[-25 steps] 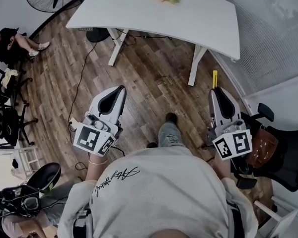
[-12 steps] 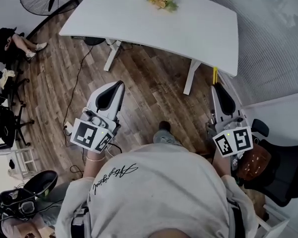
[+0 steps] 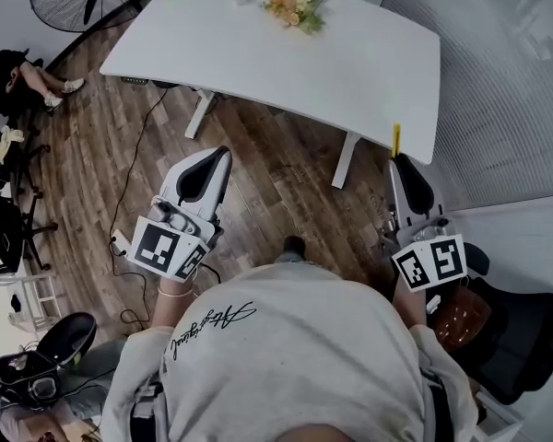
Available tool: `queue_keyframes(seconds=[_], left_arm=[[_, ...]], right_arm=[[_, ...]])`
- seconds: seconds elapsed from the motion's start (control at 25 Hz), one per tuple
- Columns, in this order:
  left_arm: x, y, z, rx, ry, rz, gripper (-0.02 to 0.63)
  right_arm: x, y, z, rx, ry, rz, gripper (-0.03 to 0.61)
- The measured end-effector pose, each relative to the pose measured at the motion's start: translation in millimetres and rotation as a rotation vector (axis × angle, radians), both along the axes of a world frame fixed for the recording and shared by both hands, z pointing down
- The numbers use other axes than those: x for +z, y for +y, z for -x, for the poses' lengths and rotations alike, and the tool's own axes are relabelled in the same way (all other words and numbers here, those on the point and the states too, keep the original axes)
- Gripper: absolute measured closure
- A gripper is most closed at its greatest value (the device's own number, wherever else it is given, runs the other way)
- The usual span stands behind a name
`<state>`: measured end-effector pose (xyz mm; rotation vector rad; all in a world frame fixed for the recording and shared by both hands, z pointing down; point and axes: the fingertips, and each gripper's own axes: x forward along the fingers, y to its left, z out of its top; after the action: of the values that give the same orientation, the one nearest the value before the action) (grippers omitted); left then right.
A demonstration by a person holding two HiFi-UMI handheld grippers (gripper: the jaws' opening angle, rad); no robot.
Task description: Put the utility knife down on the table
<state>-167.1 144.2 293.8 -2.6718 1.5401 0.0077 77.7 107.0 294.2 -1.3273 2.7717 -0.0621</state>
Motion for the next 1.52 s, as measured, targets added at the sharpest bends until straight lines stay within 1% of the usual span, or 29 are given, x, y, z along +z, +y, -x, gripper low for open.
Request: queue_keyframes(seconds=[0.36, 0.56, 0.84, 1.32, 1.52], left_arm=[[3, -18, -6, -0.023, 0.0, 0.009, 0.615], [-2, -23, -2, -0.013, 0.008, 0.004, 0.617], [0, -31, -6, 0.029, -0.009, 0.011, 0.615], [-2, -41, -31, 0.092, -0.009, 0.001, 0.615], [2, -57, -46, 0.09, -0.022, 0.007, 0.615]], right_arm=[[5, -27, -1, -0.029, -0.011, 0.013, 0.514], [1, -32, -6, 0.007, -0.014, 0.006, 0.514], [5, -30, -14, 0.059, -0.022, 0.01, 0.514], [2, -24, -41, 0.115, -0.026, -0.003, 0.514], [6, -35, -57, 0.118, -0.02, -0.005, 0.514]])
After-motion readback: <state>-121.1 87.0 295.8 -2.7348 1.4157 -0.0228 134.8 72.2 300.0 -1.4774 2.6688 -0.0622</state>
